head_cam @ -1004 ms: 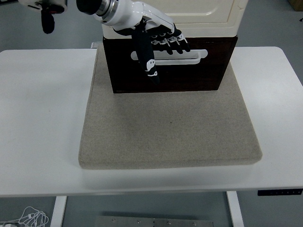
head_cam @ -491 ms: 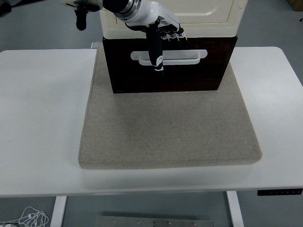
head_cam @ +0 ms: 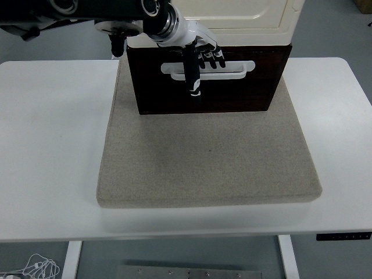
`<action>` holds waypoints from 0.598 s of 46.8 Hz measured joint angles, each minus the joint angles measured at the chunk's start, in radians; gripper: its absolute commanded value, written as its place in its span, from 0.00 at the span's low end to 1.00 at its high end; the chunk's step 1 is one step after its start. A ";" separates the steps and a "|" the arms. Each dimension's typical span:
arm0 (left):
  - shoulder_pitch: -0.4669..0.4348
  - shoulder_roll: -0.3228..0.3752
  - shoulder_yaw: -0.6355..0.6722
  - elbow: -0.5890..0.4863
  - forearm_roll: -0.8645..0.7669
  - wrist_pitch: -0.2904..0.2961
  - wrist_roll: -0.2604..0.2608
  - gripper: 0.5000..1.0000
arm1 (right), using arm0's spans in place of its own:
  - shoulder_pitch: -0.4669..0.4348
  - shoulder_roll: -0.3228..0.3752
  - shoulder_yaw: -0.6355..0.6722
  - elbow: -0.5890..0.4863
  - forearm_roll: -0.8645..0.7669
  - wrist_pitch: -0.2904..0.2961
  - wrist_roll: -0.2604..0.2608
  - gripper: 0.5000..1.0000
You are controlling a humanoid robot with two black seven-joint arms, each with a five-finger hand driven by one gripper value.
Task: Open the drawer under the combination cabinet
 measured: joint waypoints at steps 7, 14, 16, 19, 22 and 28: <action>0.010 -0.004 -0.002 0.005 -0.001 0.017 0.004 1.00 | 0.000 0.000 0.000 0.000 0.000 0.000 0.000 0.85; 0.021 -0.009 -0.010 0.005 -0.007 0.035 0.011 1.00 | 0.000 0.000 0.000 0.000 0.000 0.000 0.000 0.85; 0.022 -0.009 -0.015 0.005 -0.008 0.039 0.015 1.00 | 0.000 0.000 0.000 0.000 0.000 0.000 0.000 0.85; 0.030 -0.009 -0.018 0.005 -0.008 0.046 0.020 1.00 | 0.000 0.000 0.000 0.000 0.000 0.000 0.000 0.85; 0.035 -0.009 -0.018 0.008 -0.008 0.053 0.021 1.00 | 0.000 0.000 0.000 0.000 0.000 0.000 0.000 0.85; 0.047 -0.010 -0.018 0.016 -0.008 0.056 0.021 1.00 | 0.000 0.000 0.000 0.000 0.000 0.000 0.000 0.85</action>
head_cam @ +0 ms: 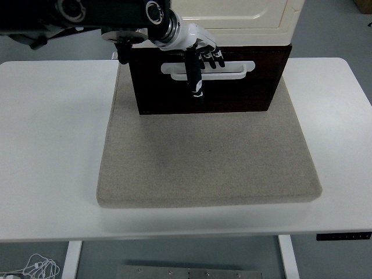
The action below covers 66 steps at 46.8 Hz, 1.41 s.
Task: Open the drawer under the combination cabinet
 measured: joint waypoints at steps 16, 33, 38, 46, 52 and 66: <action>0.021 0.000 -0.009 0.009 0.001 0.009 0.000 1.00 | 0.000 0.000 0.000 0.000 0.000 0.000 0.000 0.85; 0.039 0.000 -0.010 0.019 0.002 0.011 0.000 1.00 | 0.000 0.000 0.000 0.000 0.000 0.000 0.000 0.85; 0.045 -0.003 -0.011 0.020 0.002 0.011 0.000 1.00 | -0.001 0.000 0.000 0.000 0.000 0.000 0.000 0.85; 0.053 -0.016 -0.011 0.030 0.005 0.011 0.000 1.00 | 0.000 0.000 0.000 0.000 0.000 0.000 0.000 0.85; 0.055 -0.016 -0.011 0.030 0.006 0.011 0.000 1.00 | 0.000 0.000 0.000 0.000 0.000 0.000 0.000 0.85; 0.067 -0.023 -0.011 0.031 0.006 0.010 0.000 1.00 | 0.000 0.000 0.000 0.000 0.000 0.000 0.000 0.85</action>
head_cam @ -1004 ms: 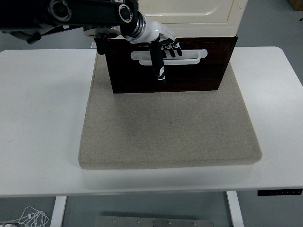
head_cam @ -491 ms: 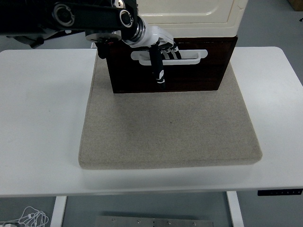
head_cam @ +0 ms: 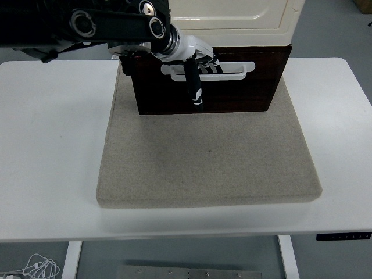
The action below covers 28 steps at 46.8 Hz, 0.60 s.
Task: Open the drawer under the combination cabinet
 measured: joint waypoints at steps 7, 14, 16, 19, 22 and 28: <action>-0.001 0.000 -0.001 -0.002 0.001 -0.005 0.000 1.00 | 0.000 0.000 0.000 0.000 0.000 0.000 0.000 0.85; -0.002 -0.001 -0.019 -0.003 0.002 -0.014 0.000 1.00 | -0.001 0.000 0.000 0.000 0.000 0.000 0.000 0.85; -0.002 -0.001 -0.023 -0.003 0.002 -0.014 0.000 1.00 | 0.000 0.000 0.000 0.000 0.000 0.000 0.000 0.85; -0.002 -0.001 -0.024 -0.003 0.003 -0.016 0.000 1.00 | 0.000 0.000 0.000 0.000 0.000 0.000 0.000 0.85; -0.005 -0.001 -0.024 -0.003 0.004 -0.017 0.000 1.00 | 0.000 0.000 0.000 0.000 0.000 0.000 0.000 0.85; -0.008 0.000 -0.025 -0.005 0.006 -0.027 -0.001 1.00 | 0.000 0.000 0.000 0.000 0.000 0.000 0.000 0.85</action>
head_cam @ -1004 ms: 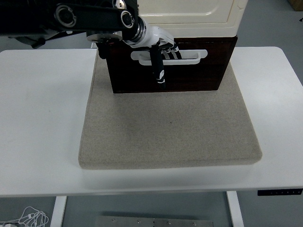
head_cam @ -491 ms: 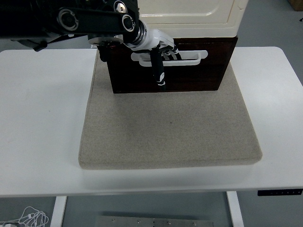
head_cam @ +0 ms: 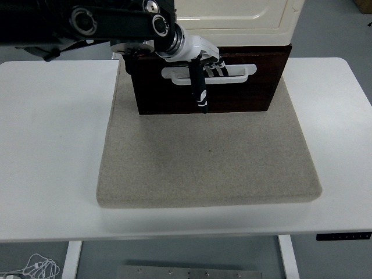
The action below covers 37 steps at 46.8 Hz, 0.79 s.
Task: Open the drawer under the combination cabinet
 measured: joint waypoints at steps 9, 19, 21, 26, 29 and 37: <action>-0.002 0.000 -0.001 -0.004 0.000 -0.015 -0.002 1.00 | 0.000 0.000 0.000 0.000 0.000 0.000 0.000 0.85; -0.002 0.001 -0.011 -0.004 0.000 -0.033 -0.003 1.00 | 0.000 0.000 0.000 0.000 0.000 0.000 0.000 0.85; -0.002 0.001 -0.018 -0.005 0.001 -0.034 -0.004 1.00 | 0.000 0.000 0.000 0.000 0.000 0.000 0.000 0.86; -0.002 0.003 -0.022 -0.005 0.001 -0.048 -0.004 1.00 | 0.000 0.000 0.000 0.000 0.000 0.000 0.000 0.85; -0.002 0.004 -0.023 -0.005 0.001 -0.060 -0.005 1.00 | 0.000 0.000 0.000 0.000 0.000 0.000 0.000 0.85; -0.004 0.010 -0.023 -0.004 0.001 -0.084 -0.007 1.00 | 0.000 0.000 0.000 0.000 0.000 0.000 0.000 0.85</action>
